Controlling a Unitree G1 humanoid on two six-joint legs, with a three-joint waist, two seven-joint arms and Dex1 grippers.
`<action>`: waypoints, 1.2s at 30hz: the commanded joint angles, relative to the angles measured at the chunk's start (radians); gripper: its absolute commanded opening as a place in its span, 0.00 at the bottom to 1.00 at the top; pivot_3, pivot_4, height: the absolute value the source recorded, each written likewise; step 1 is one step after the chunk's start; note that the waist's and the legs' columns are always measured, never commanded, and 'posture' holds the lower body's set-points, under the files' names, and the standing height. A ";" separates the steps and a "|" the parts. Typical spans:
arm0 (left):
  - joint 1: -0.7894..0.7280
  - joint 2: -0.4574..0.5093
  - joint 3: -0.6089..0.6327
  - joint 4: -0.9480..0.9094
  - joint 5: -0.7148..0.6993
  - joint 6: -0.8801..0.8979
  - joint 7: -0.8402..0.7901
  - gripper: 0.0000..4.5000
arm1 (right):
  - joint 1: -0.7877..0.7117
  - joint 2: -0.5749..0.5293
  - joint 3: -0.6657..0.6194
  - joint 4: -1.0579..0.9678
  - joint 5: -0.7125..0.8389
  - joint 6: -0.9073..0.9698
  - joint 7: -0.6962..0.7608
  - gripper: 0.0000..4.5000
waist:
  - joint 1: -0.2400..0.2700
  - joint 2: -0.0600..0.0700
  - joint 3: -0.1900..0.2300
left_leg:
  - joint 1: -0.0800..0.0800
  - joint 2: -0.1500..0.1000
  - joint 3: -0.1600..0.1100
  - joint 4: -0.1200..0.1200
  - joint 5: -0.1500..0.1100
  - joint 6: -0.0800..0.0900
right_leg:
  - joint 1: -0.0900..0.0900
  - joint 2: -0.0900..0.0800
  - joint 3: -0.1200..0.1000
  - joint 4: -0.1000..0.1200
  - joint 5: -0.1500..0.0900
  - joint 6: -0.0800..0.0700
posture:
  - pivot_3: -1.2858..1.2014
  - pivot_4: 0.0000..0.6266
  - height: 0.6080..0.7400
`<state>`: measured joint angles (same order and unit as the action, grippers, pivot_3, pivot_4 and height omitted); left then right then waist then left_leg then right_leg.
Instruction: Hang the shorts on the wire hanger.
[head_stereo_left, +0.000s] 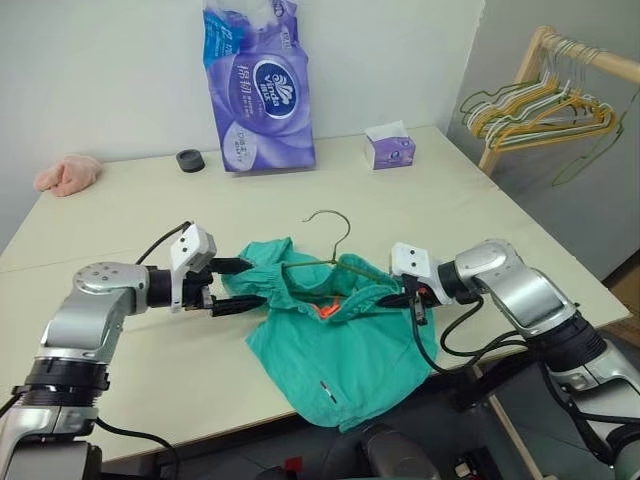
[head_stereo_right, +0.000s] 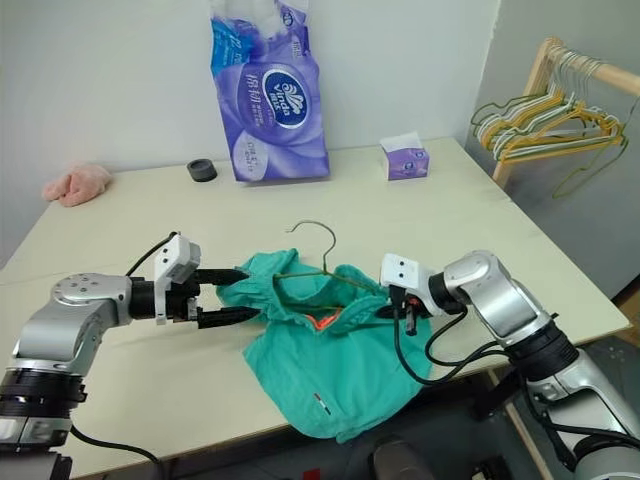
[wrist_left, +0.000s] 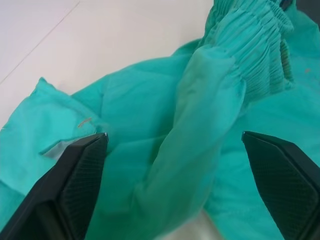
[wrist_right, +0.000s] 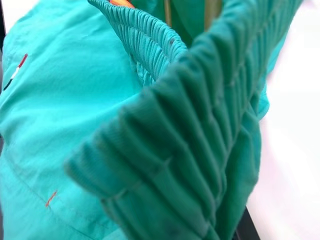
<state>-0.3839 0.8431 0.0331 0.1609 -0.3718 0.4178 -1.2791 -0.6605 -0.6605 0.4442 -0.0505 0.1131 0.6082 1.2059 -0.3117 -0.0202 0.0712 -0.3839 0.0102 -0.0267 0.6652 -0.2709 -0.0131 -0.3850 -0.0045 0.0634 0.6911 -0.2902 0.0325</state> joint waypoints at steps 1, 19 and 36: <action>-0.048 0.015 -0.004 0.028 0.025 -0.050 -0.012 0.98 | -0.013 -0.032 -0.046 -0.050 0.026 -0.002 0.030 0.00 | 0.000 0.000 0.000 | 0.000 0.000 0.000 0.000 0.000 0.000 | 0.000 0.000 0.000 0.000 0.000 0.000 | 0.39 0.04 1.00; -0.122 -0.034 -0.117 0.104 0.148 -0.292 -0.090 0.98 | -0.012 -0.144 -0.128 -0.138 0.168 0.082 0.137 0.00 | -0.021 0.000 0.000 | 0.000 0.000 0.000 0.000 0.000 0.000 | 0.000 0.000 0.000 0.000 0.000 0.000 | 0.38 0.03 1.00; -0.197 -0.107 -0.059 0.221 0.102 -0.172 0.010 0.15 | 0.032 -0.184 -0.165 -0.187 0.224 0.138 0.121 0.00 | -0.023 0.000 0.000 | -0.001 0.000 -0.001 0.000 0.000 0.000 | 0.000 0.000 -0.001 0.000 0.000 0.000 | 0.38 0.05 1.00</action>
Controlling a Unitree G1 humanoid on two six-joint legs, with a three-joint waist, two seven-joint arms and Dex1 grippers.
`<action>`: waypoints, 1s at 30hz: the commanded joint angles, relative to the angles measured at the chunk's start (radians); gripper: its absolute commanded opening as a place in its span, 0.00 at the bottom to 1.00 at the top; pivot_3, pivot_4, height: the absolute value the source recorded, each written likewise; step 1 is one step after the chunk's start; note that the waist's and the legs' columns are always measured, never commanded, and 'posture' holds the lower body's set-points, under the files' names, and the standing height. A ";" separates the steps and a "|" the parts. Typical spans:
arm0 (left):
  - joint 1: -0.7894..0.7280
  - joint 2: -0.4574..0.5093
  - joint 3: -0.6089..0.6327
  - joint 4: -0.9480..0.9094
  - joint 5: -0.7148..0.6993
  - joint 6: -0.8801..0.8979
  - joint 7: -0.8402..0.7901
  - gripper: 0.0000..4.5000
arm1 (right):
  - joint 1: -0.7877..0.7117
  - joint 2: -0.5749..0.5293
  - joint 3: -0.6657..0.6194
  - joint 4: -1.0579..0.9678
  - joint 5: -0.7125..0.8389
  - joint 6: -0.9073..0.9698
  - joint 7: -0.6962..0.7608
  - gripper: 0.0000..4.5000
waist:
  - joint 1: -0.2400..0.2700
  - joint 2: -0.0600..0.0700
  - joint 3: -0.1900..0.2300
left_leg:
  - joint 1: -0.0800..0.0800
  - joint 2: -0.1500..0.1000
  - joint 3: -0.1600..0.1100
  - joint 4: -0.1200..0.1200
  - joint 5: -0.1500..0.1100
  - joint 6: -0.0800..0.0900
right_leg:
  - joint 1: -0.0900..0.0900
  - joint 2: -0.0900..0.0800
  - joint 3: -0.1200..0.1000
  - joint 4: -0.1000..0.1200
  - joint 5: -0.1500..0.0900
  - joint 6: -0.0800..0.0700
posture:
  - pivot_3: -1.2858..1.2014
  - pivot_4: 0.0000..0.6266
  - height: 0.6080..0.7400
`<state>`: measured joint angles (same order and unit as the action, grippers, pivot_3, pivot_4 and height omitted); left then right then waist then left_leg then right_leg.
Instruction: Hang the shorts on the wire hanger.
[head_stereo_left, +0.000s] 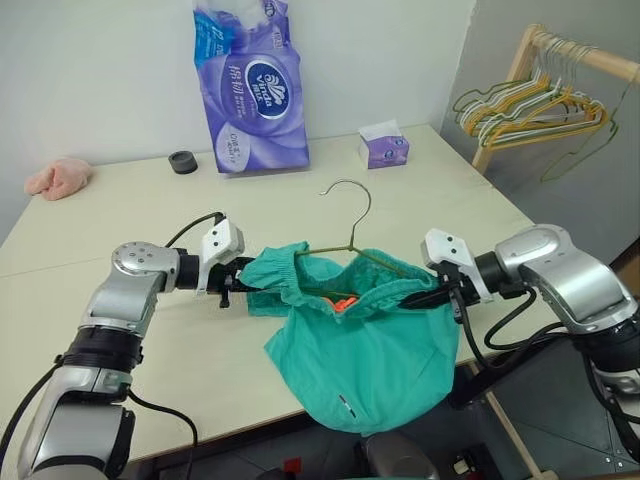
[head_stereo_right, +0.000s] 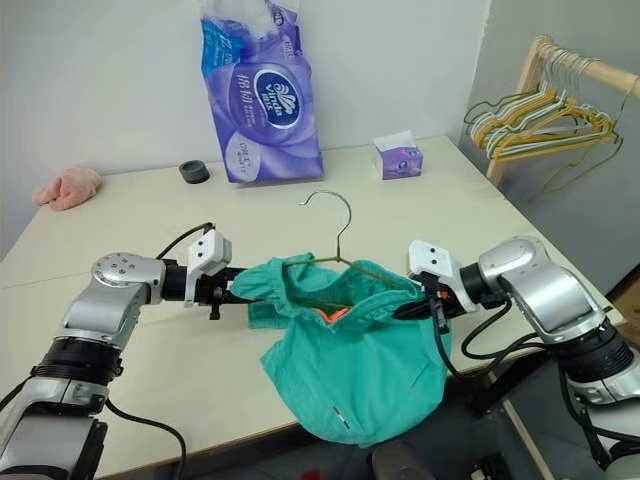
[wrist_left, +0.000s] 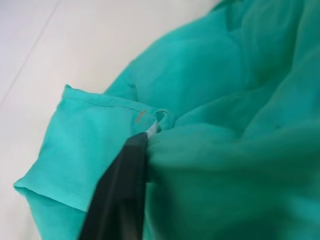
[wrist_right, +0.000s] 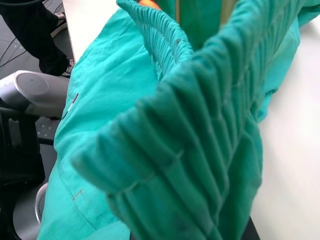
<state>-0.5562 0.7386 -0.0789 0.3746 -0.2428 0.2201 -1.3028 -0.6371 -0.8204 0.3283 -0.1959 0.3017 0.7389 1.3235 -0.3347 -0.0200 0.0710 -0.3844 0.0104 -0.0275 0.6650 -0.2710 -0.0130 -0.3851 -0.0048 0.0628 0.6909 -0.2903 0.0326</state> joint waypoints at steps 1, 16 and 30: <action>-0.024 -0.005 0.058 0.009 -0.029 0.030 0.042 0.09 | 0.014 -0.029 -0.052 -0.047 0.040 0.010 0.005 0.00 | 0.001 0.000 0.000 | 0.000 0.000 0.000 0.000 0.000 0.000 | 0.000 0.000 0.000 0.000 0.000 0.000 | 0.38 0.05 1.00; 0.011 -0.013 0.067 0.046 0.000 0.000 0.123 0.01 | 0.126 -0.124 -0.138 -0.114 0.111 0.058 -0.018 0.00 | 0.001 0.000 0.000 | 0.000 0.000 0.000 0.000 0.000 0.000 | 0.000 0.000 0.000 0.000 0.000 0.000 | 0.37 0.05 1.00; 0.054 -0.027 0.060 0.015 0.015 -0.017 0.142 0.01 | 0.117 -0.126 -0.178 -0.114 0.183 0.084 -0.043 0.00 | 0.001 0.000 0.000 | 0.000 0.000 0.000 0.000 0.000 0.000 | 0.000 0.000 0.000 0.000 0.000 0.000 | 0.37 0.05 1.00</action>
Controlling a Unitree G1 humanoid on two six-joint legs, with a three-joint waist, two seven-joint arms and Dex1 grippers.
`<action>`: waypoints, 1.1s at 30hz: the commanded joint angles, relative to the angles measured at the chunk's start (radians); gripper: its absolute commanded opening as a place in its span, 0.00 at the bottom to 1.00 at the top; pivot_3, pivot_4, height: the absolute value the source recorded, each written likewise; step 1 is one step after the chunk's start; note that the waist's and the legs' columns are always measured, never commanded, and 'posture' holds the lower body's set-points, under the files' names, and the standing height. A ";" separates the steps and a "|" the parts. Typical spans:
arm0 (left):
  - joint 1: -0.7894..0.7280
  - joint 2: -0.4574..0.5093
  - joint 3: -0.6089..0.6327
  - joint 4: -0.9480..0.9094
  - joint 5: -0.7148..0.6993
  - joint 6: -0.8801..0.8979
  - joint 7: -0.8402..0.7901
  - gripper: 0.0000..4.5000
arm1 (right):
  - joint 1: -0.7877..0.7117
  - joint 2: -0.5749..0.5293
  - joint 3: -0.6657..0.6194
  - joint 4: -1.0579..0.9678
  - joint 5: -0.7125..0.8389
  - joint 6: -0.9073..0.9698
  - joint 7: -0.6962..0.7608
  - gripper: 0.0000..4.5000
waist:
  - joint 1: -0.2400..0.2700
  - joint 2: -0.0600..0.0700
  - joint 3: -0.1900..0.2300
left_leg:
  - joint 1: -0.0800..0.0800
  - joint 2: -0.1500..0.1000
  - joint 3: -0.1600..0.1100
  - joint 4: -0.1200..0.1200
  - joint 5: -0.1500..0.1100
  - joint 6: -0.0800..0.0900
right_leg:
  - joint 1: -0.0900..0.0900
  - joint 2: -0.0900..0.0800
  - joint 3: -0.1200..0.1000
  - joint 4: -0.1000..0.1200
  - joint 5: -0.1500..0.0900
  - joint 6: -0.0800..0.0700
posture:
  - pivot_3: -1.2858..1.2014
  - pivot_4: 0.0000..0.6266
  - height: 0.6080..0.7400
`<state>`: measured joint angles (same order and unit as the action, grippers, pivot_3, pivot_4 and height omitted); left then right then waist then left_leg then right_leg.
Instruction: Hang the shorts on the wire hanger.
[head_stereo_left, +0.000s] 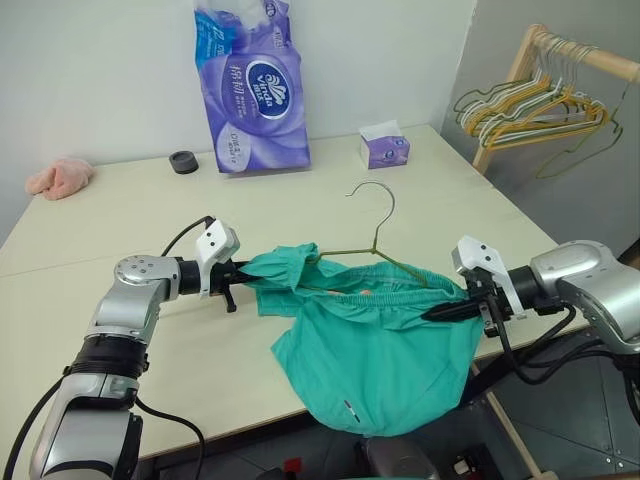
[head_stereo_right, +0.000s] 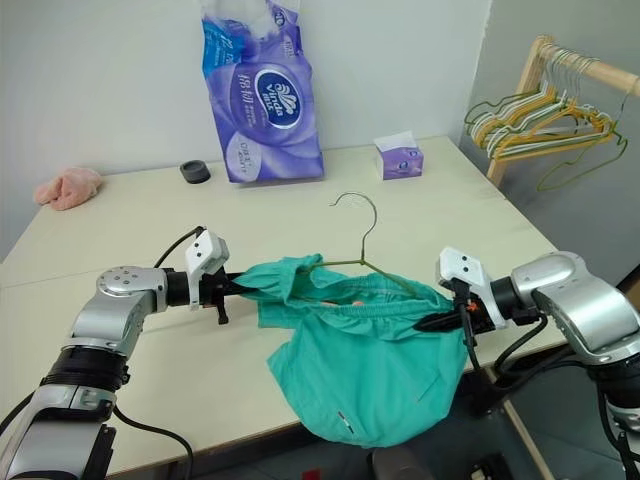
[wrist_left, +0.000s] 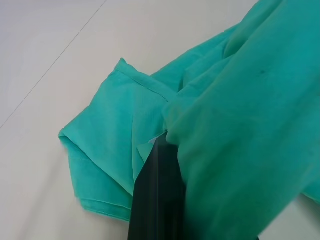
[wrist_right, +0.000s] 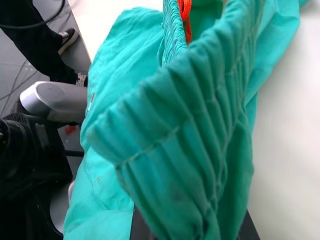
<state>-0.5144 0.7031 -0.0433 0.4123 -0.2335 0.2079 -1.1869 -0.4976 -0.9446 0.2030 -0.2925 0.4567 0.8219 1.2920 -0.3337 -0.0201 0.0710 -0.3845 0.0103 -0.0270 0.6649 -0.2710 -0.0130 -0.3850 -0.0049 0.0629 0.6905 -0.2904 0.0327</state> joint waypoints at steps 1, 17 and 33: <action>0.019 0.000 0.028 -0.039 -0.002 -0.004 0.033 0.01 | -0.026 0.002 -0.049 -0.012 0.024 -0.001 -0.018 0.00 | 0.000 0.000 0.000 | 0.000 0.000 0.000 0.000 0.000 0.000 | 0.000 0.000 0.000 0.000 0.000 0.000 | 0.37 0.05 1.00; 0.112 0.021 0.072 -0.064 0.064 -0.136 0.185 0.63 | -0.037 0.061 -0.047 0.009 0.026 0.030 -0.105 0.00 | 0.001 0.000 0.000 | 0.000 0.000 0.000 0.000 0.000 0.000 | 0.000 0.000 0.000 0.000 0.000 0.000 | 0.37 0.06 1.00; 0.139 0.041 0.133 -0.581 -0.359 0.364 0.094 1.00 | 0.171 0.101 -0.265 -0.074 0.086 0.226 -0.379 0.00 | 0.021 0.000 0.001 | -0.002 -0.002 0.001 0.001 0.000 0.000 | 0.000 -0.003 0.000 -0.001 0.000 0.000 | 0.35 0.09 1.00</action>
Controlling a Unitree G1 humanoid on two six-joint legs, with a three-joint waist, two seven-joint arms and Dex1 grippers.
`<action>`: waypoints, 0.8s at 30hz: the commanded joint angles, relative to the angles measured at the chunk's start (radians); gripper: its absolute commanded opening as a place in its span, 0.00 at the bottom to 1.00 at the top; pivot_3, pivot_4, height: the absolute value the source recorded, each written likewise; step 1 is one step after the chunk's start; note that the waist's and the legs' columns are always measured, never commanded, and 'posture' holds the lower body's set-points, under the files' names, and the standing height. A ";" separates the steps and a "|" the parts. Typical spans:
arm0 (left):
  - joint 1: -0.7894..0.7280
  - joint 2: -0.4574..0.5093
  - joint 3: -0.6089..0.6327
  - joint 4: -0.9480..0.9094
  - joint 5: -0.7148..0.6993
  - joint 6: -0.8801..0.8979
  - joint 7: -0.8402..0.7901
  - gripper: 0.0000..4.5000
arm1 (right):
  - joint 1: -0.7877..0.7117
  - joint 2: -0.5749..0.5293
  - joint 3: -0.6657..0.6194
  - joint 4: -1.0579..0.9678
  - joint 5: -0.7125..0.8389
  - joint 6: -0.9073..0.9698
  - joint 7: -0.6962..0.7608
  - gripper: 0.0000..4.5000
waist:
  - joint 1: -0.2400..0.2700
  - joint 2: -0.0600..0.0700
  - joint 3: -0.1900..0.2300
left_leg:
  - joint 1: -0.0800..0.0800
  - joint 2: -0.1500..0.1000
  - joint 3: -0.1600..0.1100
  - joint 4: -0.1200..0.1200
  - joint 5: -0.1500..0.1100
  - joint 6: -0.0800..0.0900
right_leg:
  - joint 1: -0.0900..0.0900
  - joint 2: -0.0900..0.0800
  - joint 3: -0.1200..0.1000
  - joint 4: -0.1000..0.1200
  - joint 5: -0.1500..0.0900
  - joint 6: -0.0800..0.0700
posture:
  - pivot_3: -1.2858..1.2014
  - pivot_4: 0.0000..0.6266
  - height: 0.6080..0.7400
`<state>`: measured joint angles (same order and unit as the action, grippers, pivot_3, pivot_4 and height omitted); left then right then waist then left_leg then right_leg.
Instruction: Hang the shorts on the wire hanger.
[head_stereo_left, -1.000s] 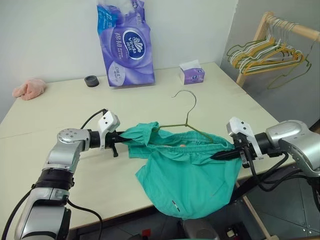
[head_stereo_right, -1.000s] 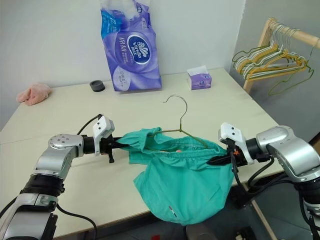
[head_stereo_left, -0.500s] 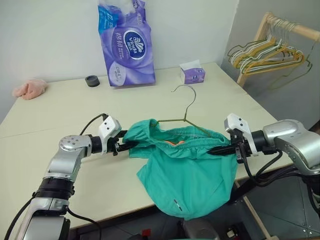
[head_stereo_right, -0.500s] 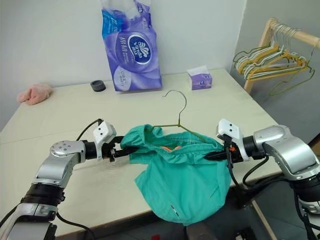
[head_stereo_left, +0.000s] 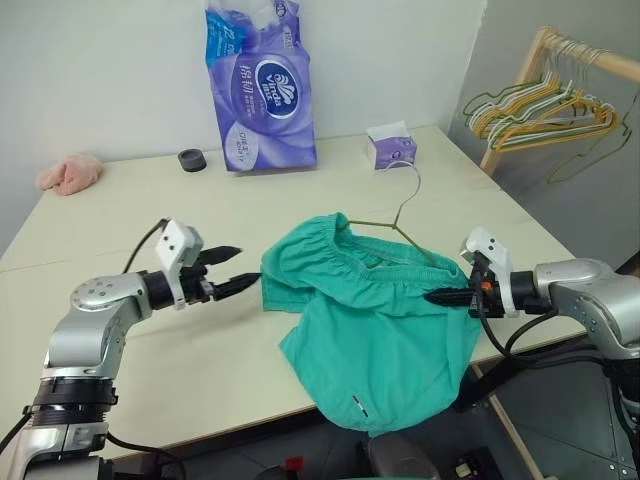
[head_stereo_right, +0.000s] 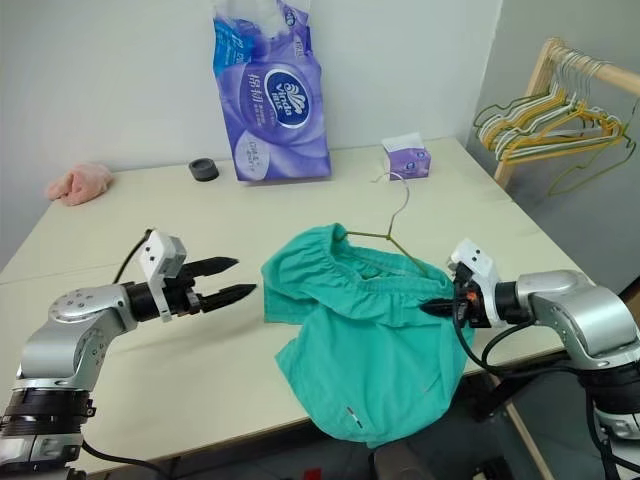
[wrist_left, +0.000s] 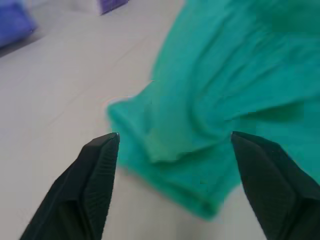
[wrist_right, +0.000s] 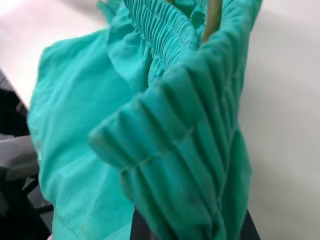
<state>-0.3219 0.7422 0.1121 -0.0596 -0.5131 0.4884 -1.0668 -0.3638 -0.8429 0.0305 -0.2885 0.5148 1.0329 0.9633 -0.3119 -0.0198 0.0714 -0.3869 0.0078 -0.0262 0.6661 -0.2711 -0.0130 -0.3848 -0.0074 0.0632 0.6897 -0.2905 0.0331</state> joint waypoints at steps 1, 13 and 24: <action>-0.071 0.002 -0.037 -0.131 -0.098 0.108 -0.039 1.00 | 0.067 0.002 -0.119 -0.101 0.035 0.021 -0.070 0.00 | -0.002 0.000 0.000 | 0.000 0.000 0.001 0.000 0.000 0.000 | 0.000 0.001 0.001 0.000 0.000 0.000 | 0.35 0.10 1.00; -0.300 -0.155 -0.261 -0.067 0.047 -0.064 -0.080 1.00 | 0.445 0.035 -0.580 -0.303 0.088 0.296 -0.304 0.00 | -0.056 0.004 0.004 | 0.004 0.001 0.003 -0.004 0.000 0.000 | 0.006 0.009 0.003 -0.008 -0.003 0.005 | 0.30 0.15 1.00; -0.412 -0.363 -0.384 0.046 0.169 -0.184 -0.049 1.00 | 0.392 0.014 -0.852 -0.165 -0.020 0.406 -0.489 0.00 | -0.159 0.004 0.012 | 0.006 0.001 0.008 -0.005 -0.006 0.006 | 0.011 0.009 0.008 -0.012 -0.007 0.010 | 0.28 0.17 1.00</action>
<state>-0.7020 0.3938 -0.2607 -0.0161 -0.3639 0.3313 -1.1349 0.0637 -0.7978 -0.7698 -0.4732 0.5279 1.4687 0.5105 -0.4711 -0.0155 0.0832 -0.3808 0.0088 -0.0179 0.6616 -0.2779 -0.0056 -0.3735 0.0020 0.0717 0.6772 -0.2980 0.0439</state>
